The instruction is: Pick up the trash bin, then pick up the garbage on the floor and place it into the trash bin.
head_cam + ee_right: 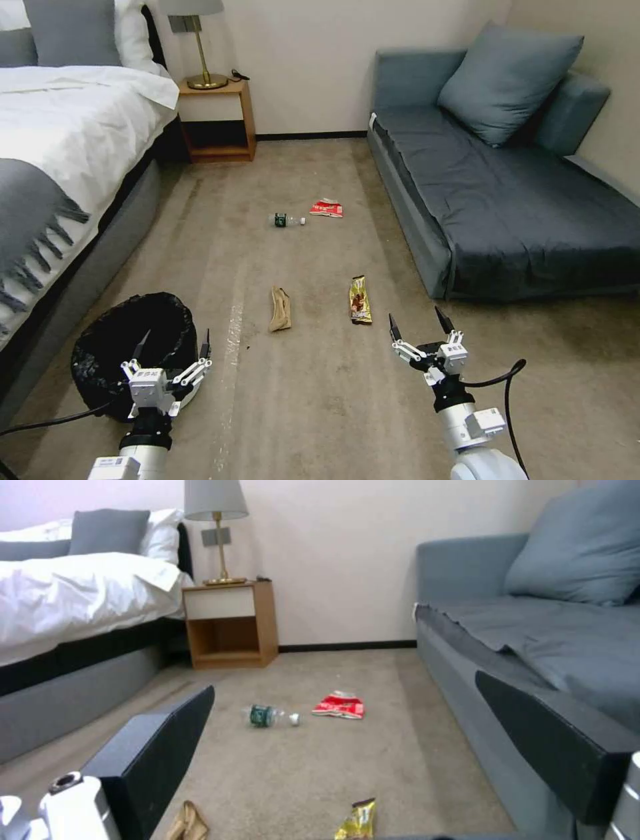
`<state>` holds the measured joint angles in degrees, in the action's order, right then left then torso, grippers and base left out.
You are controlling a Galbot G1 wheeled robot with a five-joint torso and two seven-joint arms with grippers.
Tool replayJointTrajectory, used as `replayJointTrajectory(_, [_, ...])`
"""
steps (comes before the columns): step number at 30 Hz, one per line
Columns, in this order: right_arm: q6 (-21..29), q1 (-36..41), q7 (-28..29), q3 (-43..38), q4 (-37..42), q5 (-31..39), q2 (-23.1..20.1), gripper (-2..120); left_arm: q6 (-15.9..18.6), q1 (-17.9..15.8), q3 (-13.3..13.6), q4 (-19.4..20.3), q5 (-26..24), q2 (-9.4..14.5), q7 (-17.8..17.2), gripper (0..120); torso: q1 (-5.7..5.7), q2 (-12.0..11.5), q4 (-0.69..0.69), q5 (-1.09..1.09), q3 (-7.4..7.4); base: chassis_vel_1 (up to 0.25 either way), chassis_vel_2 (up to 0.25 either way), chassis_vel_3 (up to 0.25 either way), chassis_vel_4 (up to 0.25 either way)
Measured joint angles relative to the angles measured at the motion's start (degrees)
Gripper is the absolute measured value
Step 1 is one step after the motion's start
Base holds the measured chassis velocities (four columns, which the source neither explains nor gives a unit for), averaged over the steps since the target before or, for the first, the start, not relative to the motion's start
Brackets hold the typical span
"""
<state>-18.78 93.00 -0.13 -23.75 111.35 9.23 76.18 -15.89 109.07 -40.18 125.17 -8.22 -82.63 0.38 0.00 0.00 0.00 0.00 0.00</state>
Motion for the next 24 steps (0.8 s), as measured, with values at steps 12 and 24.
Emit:
replayJointTrajectory(12, [0.0,0.0,0.0,0.0,0.0,0.0,0.0,100,0.0,0.0,0.0,0.0,0.0,0.0,0.0,100,0.0,0.0,0.0,0.0,0.0,0.0,0.0,0.0,0.0])
replayJointTrajectory(24, [0.0,0.0,0.0,0.0,0.0,0.0,0.0,100,0.0,0.0,0.0,0.0,0.0,0.0,0.0,100,0.0,0.0,0.0,0.0,0.0,0.0,0.0,0.0,0.0])
